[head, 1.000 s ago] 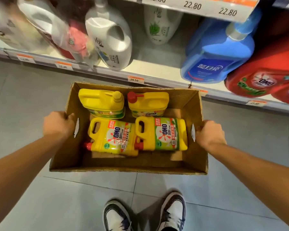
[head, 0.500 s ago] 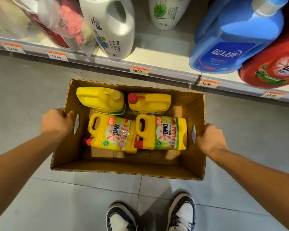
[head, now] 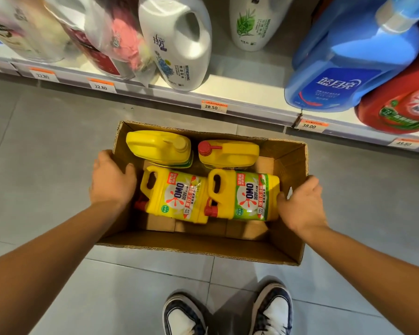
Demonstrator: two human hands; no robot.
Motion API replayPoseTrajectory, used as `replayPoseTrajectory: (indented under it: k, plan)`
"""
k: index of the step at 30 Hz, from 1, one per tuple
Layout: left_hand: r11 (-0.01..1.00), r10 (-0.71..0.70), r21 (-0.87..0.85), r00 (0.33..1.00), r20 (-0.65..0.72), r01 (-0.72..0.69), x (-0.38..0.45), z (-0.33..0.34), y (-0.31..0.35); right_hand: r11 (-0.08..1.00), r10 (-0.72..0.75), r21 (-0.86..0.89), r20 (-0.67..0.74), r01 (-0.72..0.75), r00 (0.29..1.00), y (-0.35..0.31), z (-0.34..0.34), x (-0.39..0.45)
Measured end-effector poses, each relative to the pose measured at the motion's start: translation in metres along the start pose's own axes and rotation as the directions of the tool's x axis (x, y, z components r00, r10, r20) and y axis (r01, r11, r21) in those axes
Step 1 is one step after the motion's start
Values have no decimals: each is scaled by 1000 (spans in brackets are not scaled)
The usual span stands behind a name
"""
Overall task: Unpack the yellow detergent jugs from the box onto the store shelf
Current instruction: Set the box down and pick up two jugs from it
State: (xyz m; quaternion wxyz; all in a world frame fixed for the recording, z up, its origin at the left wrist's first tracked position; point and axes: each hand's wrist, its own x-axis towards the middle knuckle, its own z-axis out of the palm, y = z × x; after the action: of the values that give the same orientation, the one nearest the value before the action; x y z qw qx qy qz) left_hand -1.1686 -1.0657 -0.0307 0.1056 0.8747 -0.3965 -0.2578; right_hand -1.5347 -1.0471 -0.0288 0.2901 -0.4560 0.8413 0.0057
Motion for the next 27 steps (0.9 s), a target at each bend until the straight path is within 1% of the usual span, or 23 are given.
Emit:
replayPoseTrajectory:
  k: [1,2,3,4,5,6,7,9,11,13,14,15,17,19,21,23,27]
  plan:
    - [996,80,43,996,-47,-78,-5,-1,3,997,-69,-46,-77,65,995,-4,1,-4]
    - [978,178,128,980,-90,-166,-11,-4,7,988,-134,-93,-145,121,980,-8,2,-8]
    - [941,288,220,951,-111,-259,-17,-5,10,977,-198,-123,-189,177,962,-13,2,-12]
    - [894,384,289,918,-97,-343,-21,-6,13,964,-256,-130,-212,233,943,-20,1,-16]
    - [852,448,327,893,-49,-410,-24,-6,15,952,-302,-120,-214,281,929,-26,1,-19]
    - [824,481,334,877,16,-458,-25,-4,16,943,-332,-98,-191,318,924,-31,1,-20]
    - [807,497,323,864,81,-495,-27,-2,16,937,-349,-70,-135,342,927,-36,2,-22]
    - [774,531,280,823,200,-567,-29,6,15,927,-374,0,47,374,926,-46,10,-22]
    - [771,529,225,796,294,-596,-33,14,13,928,-368,44,250,369,896,-53,24,-21]
    - [802,483,193,803,349,-566,-34,22,11,935,-327,8,408,355,853,-60,41,-19]
    - [809,467,190,804,368,-556,-34,26,11,935,-312,-9,455,355,834,-62,49,-19]
    - [809,457,194,801,387,-555,-34,31,9,933,-307,-20,483,361,820,-65,56,-18]
    - [796,442,227,794,417,-562,-32,41,7,926,-321,-18,492,378,809,-71,69,-16]
    - [796,397,280,813,426,-536,-31,48,5,924,-341,11,475,382,811,-77,80,-12]
    - [843,310,302,861,404,-446,-26,56,-2,924,-355,44,462,379,813,-83,93,-8]
    - [908,198,274,902,385,-316,-20,61,-10,930,-350,60,455,363,819,-88,106,-4]
    - [975,30,194,933,358,-106,-3,66,-27,968,-244,66,482,243,841,-93,127,1]
